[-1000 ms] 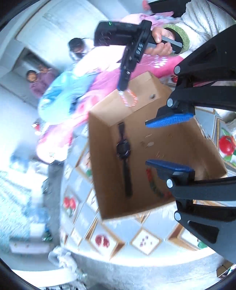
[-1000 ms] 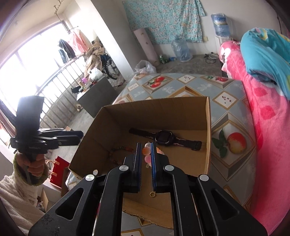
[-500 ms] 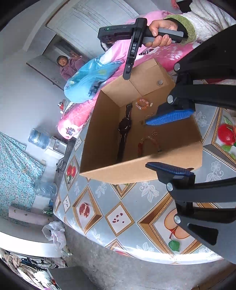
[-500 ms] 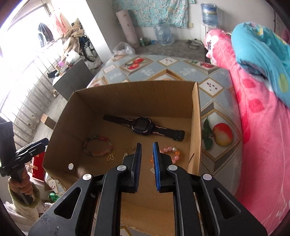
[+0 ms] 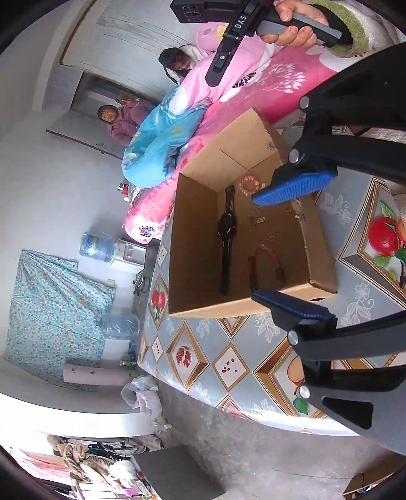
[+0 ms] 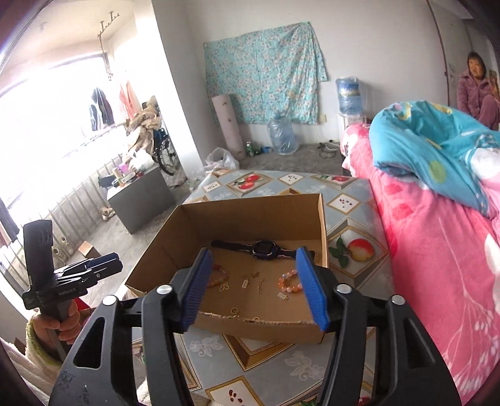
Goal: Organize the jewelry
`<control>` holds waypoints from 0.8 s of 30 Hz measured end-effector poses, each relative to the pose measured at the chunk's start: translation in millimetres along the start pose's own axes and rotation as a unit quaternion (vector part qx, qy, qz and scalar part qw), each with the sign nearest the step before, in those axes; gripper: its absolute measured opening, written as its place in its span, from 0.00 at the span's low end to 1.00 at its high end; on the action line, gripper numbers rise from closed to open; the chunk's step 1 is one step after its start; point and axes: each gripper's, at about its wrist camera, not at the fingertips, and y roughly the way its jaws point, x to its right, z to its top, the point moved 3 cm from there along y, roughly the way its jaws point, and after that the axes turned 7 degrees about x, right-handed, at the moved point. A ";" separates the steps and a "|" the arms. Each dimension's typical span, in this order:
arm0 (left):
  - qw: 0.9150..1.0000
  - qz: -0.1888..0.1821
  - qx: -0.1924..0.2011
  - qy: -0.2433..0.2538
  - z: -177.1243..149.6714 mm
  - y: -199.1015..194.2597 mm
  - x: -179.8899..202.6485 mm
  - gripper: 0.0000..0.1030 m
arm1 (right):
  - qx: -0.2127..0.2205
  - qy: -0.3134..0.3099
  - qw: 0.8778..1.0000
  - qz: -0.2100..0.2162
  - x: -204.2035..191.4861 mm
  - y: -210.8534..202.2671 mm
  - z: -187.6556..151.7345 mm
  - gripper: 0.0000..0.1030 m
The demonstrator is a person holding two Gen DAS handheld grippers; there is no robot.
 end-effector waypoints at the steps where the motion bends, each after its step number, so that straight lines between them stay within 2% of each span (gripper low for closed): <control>1: 1.000 0.006 0.001 0.002 -3.2 -1.3 3.7 0.66 | -0.005 0.003 1.000 -0.004 -1.3 -0.3 -7.4 0.62; 6: 0.999 0.041 -0.004 0.012 -13.4 -0.3 21.1 0.85 | -0.030 0.010 0.999 -0.036 -4.3 3.0 -36.6 0.70; 10: 0.999 0.039 0.012 -0.007 -11.5 -1.0 27.8 0.95 | -0.036 0.014 0.998 -0.049 -6.5 3.4 -44.9 0.73; 14: 0.998 0.036 0.032 -0.028 -8.8 -2.6 32.0 0.95 | -0.030 0.004 0.998 -0.060 -9.5 -4.4 -43.4 0.77; 18: 0.998 0.048 0.027 -0.041 -7.7 0.2 34.0 0.95 | -0.026 -0.008 0.997 -0.070 -10.1 -7.9 -43.6 0.80; 22: 0.995 0.090 0.034 -0.030 -10.4 0.3 36.1 0.95 | -0.032 -0.009 0.997 -0.074 -9.5 -9.0 -47.5 0.82; 24: 0.991 0.128 0.031 -0.009 -13.0 3.3 38.3 0.95 | -0.037 -0.011 0.996 -0.076 -9.3 -7.3 -49.2 0.83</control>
